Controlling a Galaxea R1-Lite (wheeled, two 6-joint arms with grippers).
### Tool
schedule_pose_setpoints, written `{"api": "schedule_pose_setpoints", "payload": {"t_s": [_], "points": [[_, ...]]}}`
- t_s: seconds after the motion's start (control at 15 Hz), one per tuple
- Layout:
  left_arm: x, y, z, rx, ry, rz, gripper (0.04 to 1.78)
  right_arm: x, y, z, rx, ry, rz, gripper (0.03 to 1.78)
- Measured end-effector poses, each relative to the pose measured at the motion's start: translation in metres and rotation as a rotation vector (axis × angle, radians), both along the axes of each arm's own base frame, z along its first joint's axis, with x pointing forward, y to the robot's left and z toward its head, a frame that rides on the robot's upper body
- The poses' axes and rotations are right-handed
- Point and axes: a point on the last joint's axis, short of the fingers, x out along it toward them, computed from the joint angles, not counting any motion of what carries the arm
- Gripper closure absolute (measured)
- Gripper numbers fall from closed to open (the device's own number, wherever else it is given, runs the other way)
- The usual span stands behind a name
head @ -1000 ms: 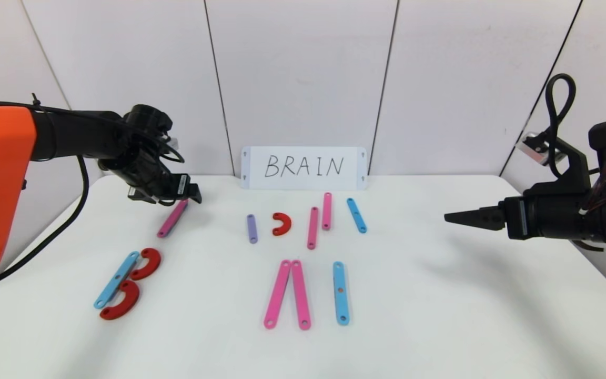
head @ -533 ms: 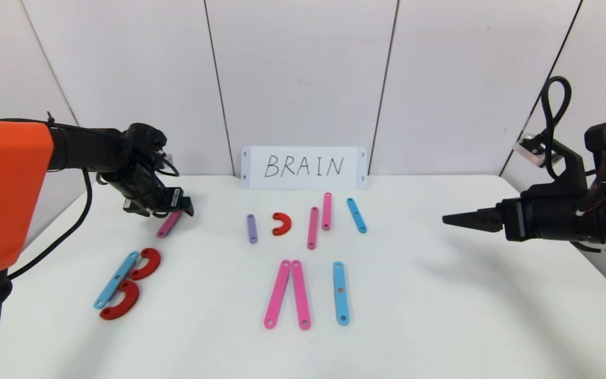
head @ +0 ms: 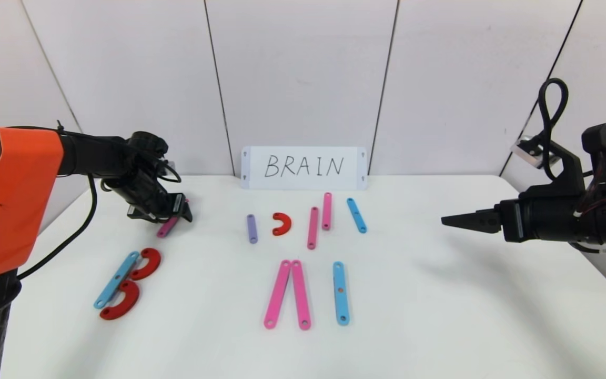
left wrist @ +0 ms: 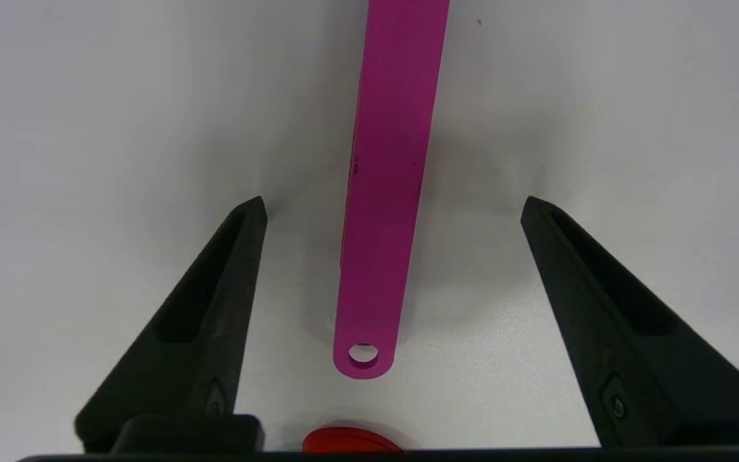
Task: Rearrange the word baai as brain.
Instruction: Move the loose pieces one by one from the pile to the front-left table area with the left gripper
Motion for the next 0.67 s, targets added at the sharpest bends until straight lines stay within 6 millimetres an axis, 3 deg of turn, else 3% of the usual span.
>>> {"api": "schedule_pose_setpoints", "payload": {"t_s": [0.27, 0.4, 0.67], "points": [[0.0013, -0.0005, -0.0021, 0.002, 0.002, 0.000, 1.20, 0.0000, 0.0000, -0.0004, 0.000, 0.002, 0.000, 0.08], [0.0016, -0.0012, -0.0031, 0.001, 0.004, -0.002, 1.46, 0.0001, 0.0000, -0.0005, -0.001, 0.002, 0.000, 0.08], [0.0009, -0.0014, -0.0026, 0.001, 0.006, -0.001, 1.52, 0.0001, 0.0003, -0.0005, -0.001, 0.002, 0.000, 0.08]]}}
